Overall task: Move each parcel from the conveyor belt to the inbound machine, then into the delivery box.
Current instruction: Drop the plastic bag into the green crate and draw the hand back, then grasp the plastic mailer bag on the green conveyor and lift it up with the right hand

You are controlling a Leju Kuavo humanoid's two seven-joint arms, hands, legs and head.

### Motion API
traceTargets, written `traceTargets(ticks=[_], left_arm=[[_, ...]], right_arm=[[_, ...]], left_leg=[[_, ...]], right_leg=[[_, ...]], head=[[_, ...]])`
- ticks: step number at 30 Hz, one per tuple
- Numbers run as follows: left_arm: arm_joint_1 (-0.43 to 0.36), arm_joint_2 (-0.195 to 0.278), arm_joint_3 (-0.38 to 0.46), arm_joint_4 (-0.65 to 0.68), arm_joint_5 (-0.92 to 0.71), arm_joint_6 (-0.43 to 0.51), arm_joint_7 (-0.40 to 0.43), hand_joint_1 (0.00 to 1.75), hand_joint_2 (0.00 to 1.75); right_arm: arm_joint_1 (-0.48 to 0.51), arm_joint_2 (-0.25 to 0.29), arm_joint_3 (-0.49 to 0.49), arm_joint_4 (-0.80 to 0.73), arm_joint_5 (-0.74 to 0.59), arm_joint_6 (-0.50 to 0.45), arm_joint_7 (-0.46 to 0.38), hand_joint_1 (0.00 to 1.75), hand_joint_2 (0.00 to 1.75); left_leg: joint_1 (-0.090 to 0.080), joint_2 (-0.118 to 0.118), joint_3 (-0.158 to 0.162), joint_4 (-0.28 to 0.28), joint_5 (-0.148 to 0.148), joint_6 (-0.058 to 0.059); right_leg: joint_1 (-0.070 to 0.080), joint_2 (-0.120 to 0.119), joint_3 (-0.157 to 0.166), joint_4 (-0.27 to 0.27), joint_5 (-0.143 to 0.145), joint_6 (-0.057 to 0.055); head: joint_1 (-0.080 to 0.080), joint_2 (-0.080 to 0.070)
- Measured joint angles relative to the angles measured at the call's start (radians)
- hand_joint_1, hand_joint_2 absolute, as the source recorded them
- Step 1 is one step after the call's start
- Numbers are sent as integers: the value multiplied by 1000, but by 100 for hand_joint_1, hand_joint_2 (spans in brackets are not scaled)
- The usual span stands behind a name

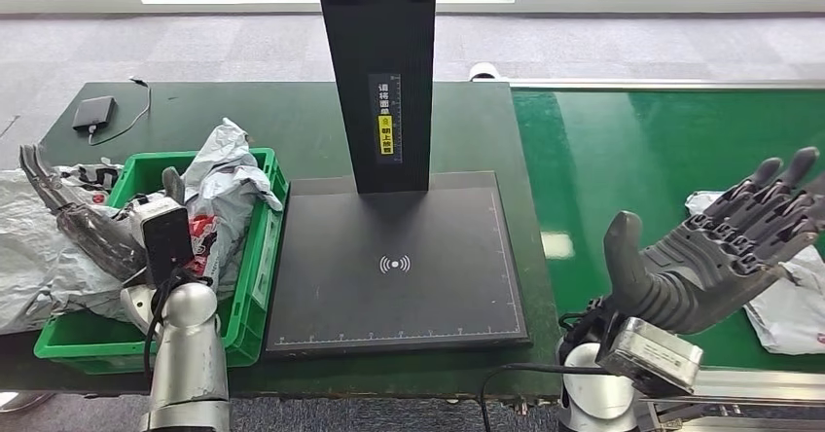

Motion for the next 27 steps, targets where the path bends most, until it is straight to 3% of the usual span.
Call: traceTargets(ticks=[3, 4, 9, 13, 15, 17, 19, 21, 22, 24, 27], left_arm=[[36, 4, -52, -99, 219, -104, -97, 0, 175], [50, 7, -74, -140, 315, -179, -122, 0, 175], [131, 20, -178, -332, 692, -703, -145, 0, 175], [228, 29, -220, -422, 794, -939, -145, 0, 175], [269, 32, -238, -449, 810, -984, -144, 0, 175], [302, 33, -255, -473, 815, -1002, -144, 0, 175], [330, 33, -275, -488, 814, -1011, -144, 0, 175], [352, 34, -299, -493, 809, -1015, -144, 0, 175], [359, 34, -310, -495, 807, -1015, -144, 0, 175], [365, 35, -324, -498, 806, -1016, -144, 0, 175], [366, 36, -337, -500, 805, -1016, -144, 0, 175]], right_arm=[[3, 0, -25, 0, 75, 0, 13, 0, 175], [6, 0, -45, -2, 147, 0, 36, 0, 175], [24, -1, -220, -3, 750, 0, 253, 0, 175], [20, -3, -386, 64, 954, 0, 274, 0, 175], [2, -4, -461, 119, 1028, 0, 308, 0, 175], [-22, -19, -507, 188, 1067, 0, 409, 0, 175], [-45, -73, -494, 269, 1078, 0, 638, 0, 175], [-70, -156, -420, 353, 1081, 0, 906, 0, 175], [-82, -195, -376, 388, 1081, 0, 994, 0, 175], [-98, -253, -303, 440, 1081, 0, 1053, 0, 175], [-110, -302, -244, 490, 1081, 0, 1035, 0, 175]], left_leg=[[0, 0, 0, 0, 0, 0], [0, -1, 0, 0, 0, 0], [0, -5, -2, 0, -1, 1], [-1, -6, -2, 0, -1, 1], [-1, -6, -2, 0, -1, 1], [-1, -6, -2, 0, -1, 1], [-1, -7, -3, 0, -1, 2], [-1, -8, -3, 1, 0, 3], [-2, -8, -3, 1, 0, 4], [-2, -7, -3, 1, 0, 4], [-2, -9, -3, 1, 1, 4]], right_leg=[[0, 0, 0, 0, 0, 0], [0, -1, 0, 0, 0, 0], [0, -5, 2, 0, -1, 1], [-1, -6, 2, 0, -2, 2], [-1, -6, 2, -1, -2, 2], [-1, -6, 2, -1, -2, 2], [-1, -7, 3, -1, -2, 3], [-1, -8, 3, -1, -1, 3], [-1, -9, 3, -1, -1, 3], [-1, -8, 2, -1, -1, 3], [-1, -11, 3, -1, -1, 4]], head=[[0, 0], [0, 0], [0, 0], [0, 0], [0, 0], [0, 0], [0, 0], [0, 0], [0, 0], [-1, 0], [0, 0]])
